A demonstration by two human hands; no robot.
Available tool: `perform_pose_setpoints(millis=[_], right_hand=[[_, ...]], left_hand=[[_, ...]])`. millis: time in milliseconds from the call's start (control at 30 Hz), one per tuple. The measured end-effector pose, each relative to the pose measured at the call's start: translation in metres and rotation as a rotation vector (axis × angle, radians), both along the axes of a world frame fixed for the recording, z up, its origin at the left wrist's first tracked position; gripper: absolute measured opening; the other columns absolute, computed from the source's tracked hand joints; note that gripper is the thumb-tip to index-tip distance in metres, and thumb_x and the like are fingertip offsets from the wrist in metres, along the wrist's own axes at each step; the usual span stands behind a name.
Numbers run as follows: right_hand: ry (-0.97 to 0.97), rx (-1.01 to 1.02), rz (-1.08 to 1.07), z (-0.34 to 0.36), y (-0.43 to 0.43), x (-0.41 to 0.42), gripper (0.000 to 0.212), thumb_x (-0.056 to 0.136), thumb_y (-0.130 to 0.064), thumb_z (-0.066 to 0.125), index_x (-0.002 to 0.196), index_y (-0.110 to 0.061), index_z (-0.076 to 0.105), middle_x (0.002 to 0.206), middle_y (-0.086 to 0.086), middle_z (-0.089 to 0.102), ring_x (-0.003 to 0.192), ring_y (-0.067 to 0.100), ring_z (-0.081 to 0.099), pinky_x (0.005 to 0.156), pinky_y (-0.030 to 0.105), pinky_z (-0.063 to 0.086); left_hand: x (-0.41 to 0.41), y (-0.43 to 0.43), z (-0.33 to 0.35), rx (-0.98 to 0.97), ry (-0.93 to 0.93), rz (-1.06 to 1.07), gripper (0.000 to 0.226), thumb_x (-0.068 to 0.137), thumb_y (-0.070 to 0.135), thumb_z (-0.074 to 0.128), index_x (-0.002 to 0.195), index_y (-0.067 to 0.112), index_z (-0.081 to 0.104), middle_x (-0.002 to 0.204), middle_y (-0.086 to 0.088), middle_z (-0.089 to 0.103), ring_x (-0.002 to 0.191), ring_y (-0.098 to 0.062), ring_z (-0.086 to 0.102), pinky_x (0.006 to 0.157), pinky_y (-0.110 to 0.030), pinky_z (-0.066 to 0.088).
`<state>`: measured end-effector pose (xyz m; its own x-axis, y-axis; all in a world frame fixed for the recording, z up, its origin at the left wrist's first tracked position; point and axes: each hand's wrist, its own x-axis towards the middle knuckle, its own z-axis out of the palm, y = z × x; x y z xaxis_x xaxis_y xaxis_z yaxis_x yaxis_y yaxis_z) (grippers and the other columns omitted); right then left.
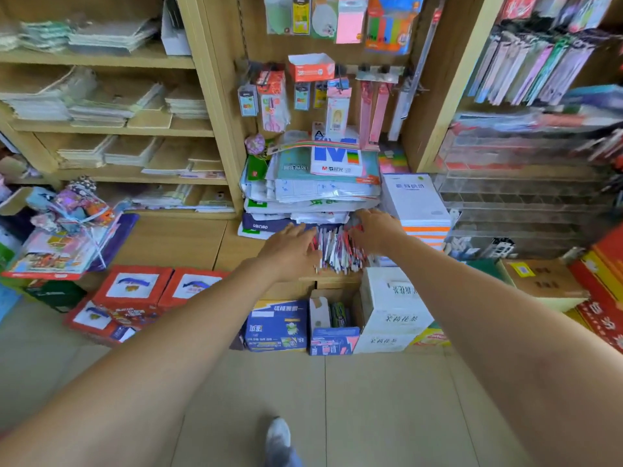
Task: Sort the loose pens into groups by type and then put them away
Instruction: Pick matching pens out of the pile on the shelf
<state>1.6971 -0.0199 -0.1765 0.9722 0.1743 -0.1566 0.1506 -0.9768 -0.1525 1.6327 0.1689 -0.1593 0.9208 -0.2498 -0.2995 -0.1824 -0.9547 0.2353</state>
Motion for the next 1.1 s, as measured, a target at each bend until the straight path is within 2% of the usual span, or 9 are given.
perform_pose_setpoints(millis=[100,300,667,833,1100], right_hand=[[0.011,0.004,-0.031,-0.008,0.013,0.045,0.045,0.096,-0.04,0.046,0.133,-0.015,0.045,0.133,0.013,0.053,0.121,0.033,0.049,0.099,0.04,0.038],[0.045,0.015,-0.081,-0.022,0.033,0.126,0.053,0.097,-0.039,0.044,0.143,-0.015,0.036,0.141,0.014,0.046,0.127,0.033,0.046,0.104,0.042,0.035],[0.095,0.02,-0.114,-0.07,0.039,0.238,0.051,0.098,-0.035,0.044,0.144,-0.013,0.034,0.144,0.014,0.041,0.131,0.033,0.04,0.107,0.042,0.031],[0.184,0.044,-0.108,-0.118,0.034,0.284,0.049,0.098,-0.032,0.042,0.144,-0.015,0.034,0.145,0.012,0.041,0.132,0.032,0.039,0.109,0.042,0.029],[0.327,0.053,-0.143,-0.223,0.024,0.324,0.047,0.097,-0.034,0.042,0.14,-0.014,0.041,0.139,0.013,0.048,0.125,0.031,0.046,0.105,0.042,0.035]], left_hand=[[0.052,0.016,-0.006,0.01,0.021,-0.039,0.061,0.102,0.042,0.032,0.154,0.018,0.011,0.162,-0.007,0.002,0.149,-0.025,0.001,0.119,-0.038,0.013],[0.147,0.042,-0.024,-0.014,0.057,-0.079,0.061,0.102,0.044,0.031,0.154,0.02,0.008,0.162,-0.005,0.0,0.149,-0.025,-0.001,0.118,-0.037,0.007],[0.265,0.051,-0.078,-0.029,0.125,-0.107,0.06,0.103,0.041,0.03,0.154,0.018,0.01,0.161,-0.008,0.004,0.148,-0.026,0.004,0.118,-0.037,0.009],[0.314,0.046,-0.127,-0.038,0.18,-0.077,0.059,0.103,0.038,0.032,0.153,0.014,0.013,0.161,-0.01,0.008,0.148,-0.025,0.007,0.118,-0.037,0.011],[0.361,0.032,-0.225,-0.069,0.281,-0.077,0.056,0.102,0.033,0.036,0.151,0.011,0.02,0.159,-0.012,0.017,0.146,-0.029,0.017,0.117,-0.039,0.018]])
